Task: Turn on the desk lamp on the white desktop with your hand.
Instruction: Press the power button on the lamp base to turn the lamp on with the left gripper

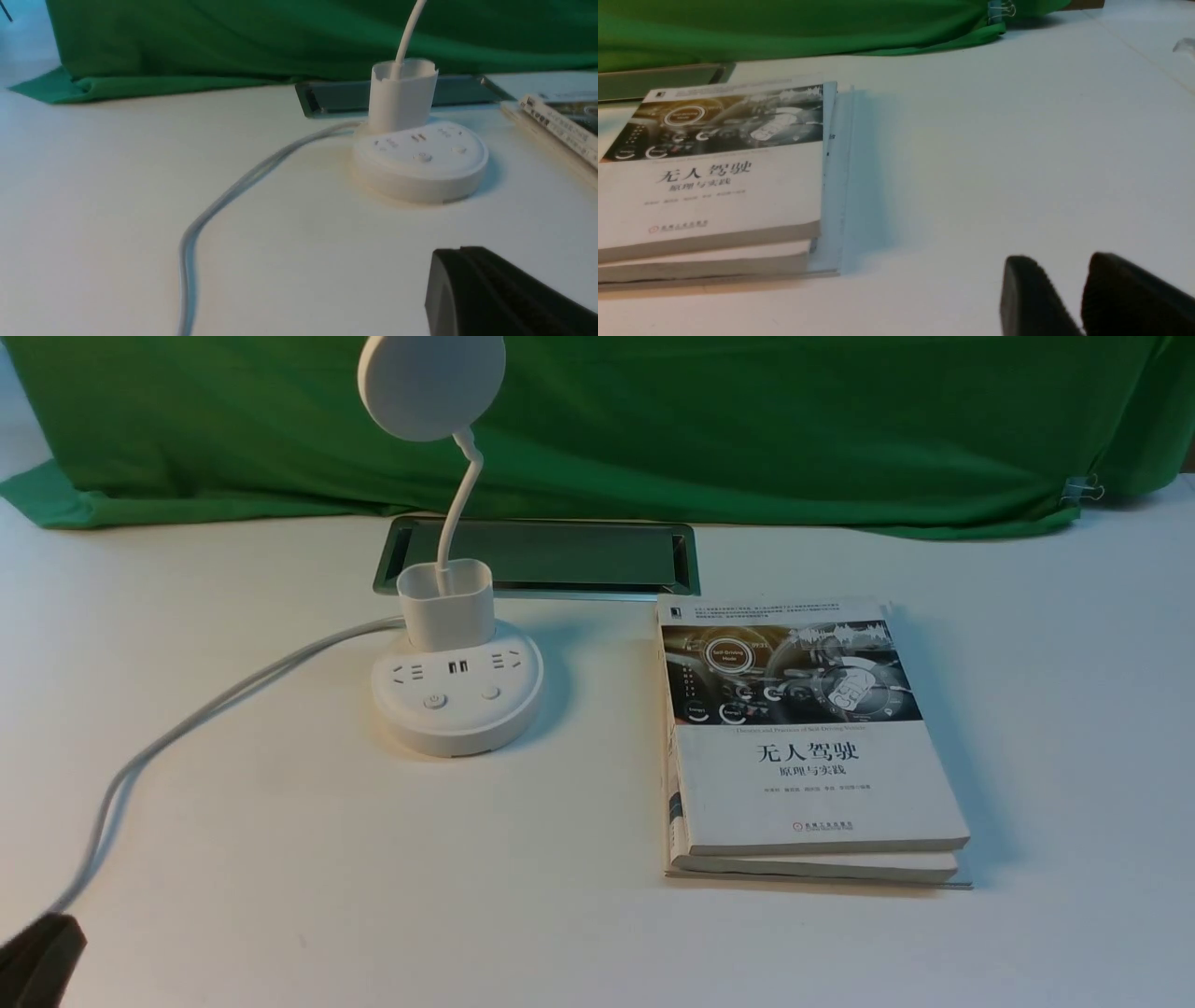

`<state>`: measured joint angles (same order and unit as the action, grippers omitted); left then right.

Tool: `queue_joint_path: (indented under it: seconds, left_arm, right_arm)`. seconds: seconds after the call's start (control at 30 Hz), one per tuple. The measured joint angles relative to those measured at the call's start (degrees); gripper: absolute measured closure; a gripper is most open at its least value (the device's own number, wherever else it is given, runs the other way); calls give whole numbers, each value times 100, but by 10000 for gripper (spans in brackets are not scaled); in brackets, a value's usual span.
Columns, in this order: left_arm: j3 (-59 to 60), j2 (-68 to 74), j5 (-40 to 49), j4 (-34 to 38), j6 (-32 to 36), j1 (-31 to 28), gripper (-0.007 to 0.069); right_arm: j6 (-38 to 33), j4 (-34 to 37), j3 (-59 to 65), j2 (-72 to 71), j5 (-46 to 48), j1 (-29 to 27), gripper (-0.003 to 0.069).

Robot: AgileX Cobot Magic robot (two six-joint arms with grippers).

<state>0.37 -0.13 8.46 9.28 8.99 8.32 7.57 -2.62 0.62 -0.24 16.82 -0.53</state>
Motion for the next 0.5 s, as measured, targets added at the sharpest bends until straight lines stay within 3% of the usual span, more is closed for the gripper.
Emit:
queue_joint_path:
  seconds: [0.17,0.3,0.33,0.43,0.5]
  left_arm:
    - [0,0,-2100,-47,0,0,623]
    - [0,0,-4289,-160,-18,0,623]
    - [0,0,-4384,-156,-18,0,623]
    - [0,-3,-5792,-299,-624,0,623]
    - [-103,-15,-5935,-306,-1016,0,623]
  right_arm:
    - [0,0,0,0,0,0,421]
    - [0,0,0,0,0,0,421]
    - [0,0,0,0,0,0,421]
    - [0,0,0,0,0,0,421]
    - [0,0,0,0,0,0,421]
